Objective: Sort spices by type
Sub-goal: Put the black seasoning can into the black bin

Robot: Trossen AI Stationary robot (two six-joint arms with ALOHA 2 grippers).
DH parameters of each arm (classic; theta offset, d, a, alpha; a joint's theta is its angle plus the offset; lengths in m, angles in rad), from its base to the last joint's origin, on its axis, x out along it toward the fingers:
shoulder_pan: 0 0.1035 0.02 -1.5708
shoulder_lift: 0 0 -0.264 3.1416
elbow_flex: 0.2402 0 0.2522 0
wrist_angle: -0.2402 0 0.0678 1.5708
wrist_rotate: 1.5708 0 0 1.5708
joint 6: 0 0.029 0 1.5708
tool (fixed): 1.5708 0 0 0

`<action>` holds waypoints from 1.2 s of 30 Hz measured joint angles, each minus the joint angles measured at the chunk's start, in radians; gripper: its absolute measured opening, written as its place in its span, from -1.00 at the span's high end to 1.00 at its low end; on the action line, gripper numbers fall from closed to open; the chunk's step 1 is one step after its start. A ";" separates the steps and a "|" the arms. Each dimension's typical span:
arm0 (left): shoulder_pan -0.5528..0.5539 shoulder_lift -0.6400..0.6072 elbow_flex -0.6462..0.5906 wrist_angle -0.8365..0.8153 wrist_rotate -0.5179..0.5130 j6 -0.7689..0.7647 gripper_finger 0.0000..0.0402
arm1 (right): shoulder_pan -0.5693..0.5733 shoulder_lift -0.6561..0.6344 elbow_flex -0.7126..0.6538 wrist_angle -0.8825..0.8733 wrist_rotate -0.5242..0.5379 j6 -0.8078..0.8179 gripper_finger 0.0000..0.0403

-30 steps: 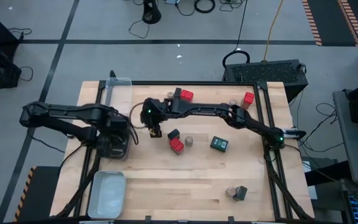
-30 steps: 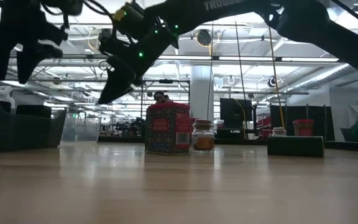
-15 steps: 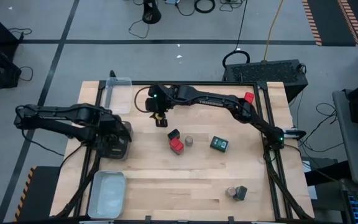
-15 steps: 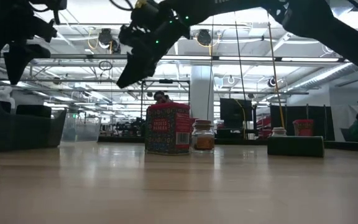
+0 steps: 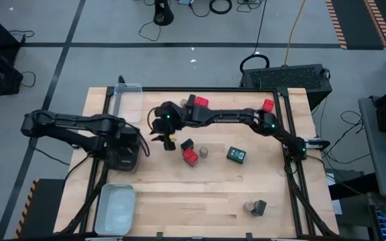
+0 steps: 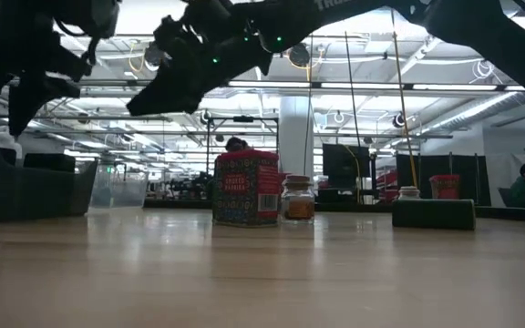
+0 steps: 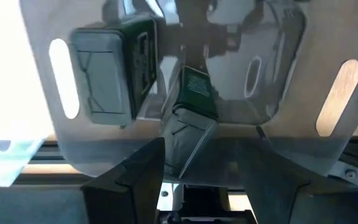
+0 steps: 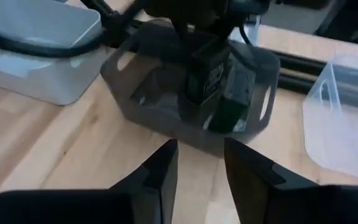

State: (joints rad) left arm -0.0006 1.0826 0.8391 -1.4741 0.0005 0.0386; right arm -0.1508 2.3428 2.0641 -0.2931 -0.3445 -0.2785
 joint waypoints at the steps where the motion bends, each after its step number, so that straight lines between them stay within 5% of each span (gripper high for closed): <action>1: 0.000 0.017 0.000 0.000 0.003 0.002 -0.01 | 0.004 0.000 -0.001 -0.002 0.004 -0.008 0.47; 8: 0.000 0.066 -0.005 -0.002 0.003 0.001 -0.01 | -0.001 -0.081 -0.055 -0.038 0.003 -0.052 0.62; 22: 0.000 0.191 -0.006 0.000 -0.028 -0.007 -0.01 | -0.048 -0.487 -0.747 0.568 0.111 0.005 0.76; 36: 0.000 0.295 -0.003 0.000 -0.071 -0.024 -0.01 | -0.051 -0.550 -0.808 0.626 0.113 0.005 0.76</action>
State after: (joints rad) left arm -0.0006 1.3779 0.8364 -1.4738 -0.0710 0.0141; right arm -0.2016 1.7927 1.2556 0.3325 -0.2310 -0.2733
